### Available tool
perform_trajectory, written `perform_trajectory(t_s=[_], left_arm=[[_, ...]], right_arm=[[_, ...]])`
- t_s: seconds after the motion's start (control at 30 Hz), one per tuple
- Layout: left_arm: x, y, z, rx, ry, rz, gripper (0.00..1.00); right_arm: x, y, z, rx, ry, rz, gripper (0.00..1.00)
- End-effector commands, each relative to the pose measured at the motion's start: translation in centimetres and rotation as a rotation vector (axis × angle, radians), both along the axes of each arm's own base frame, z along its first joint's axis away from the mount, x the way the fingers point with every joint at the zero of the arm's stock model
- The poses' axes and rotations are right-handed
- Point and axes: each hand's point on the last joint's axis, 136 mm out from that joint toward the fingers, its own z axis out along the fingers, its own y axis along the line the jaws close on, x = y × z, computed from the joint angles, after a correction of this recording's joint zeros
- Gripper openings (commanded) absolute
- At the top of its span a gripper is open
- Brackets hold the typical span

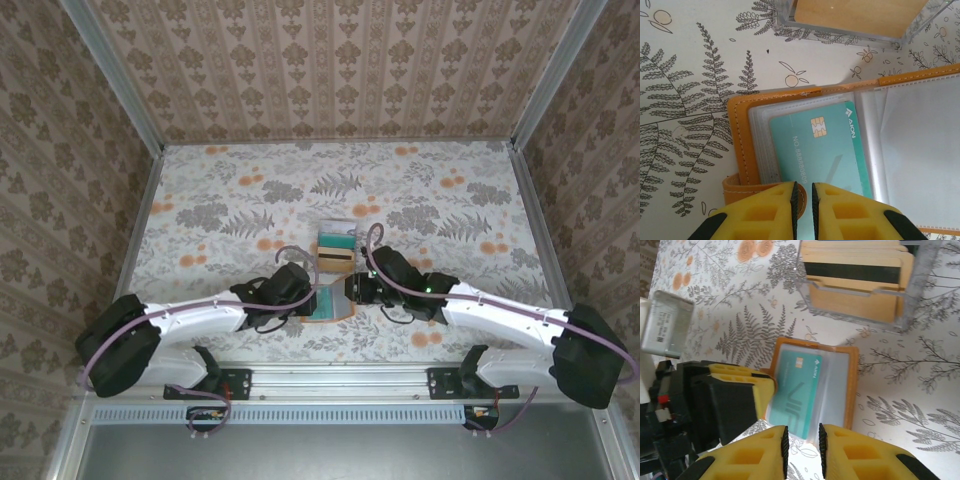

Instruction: Take the credit cards out of the card holder

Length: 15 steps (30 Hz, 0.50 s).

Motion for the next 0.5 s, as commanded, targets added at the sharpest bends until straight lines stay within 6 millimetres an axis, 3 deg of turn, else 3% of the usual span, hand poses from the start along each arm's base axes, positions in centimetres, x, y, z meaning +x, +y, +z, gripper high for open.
perform_trajectory(t_s=[0.0, 0.27, 0.47], left_arm=[[-0.1, 0.8, -1.0, 0.036, 0.009, 0.003, 0.18], [-0.2, 1.0, -1.2, 0.041, 0.012, 0.007, 0.17], [-0.4, 1.4, -1.7, 0.051, 0.02, 0.012, 0.17]], right_arm=[[-0.5, 1.7, 0.3, 0.017, 0.019, 0.07, 0.26], [-1.1, 4.8, -2.6, 0.086, 0.148, 0.125, 0.24], [-1.1, 4.7, -5.6, 0.04, 0.212, 0.097, 0.26]])
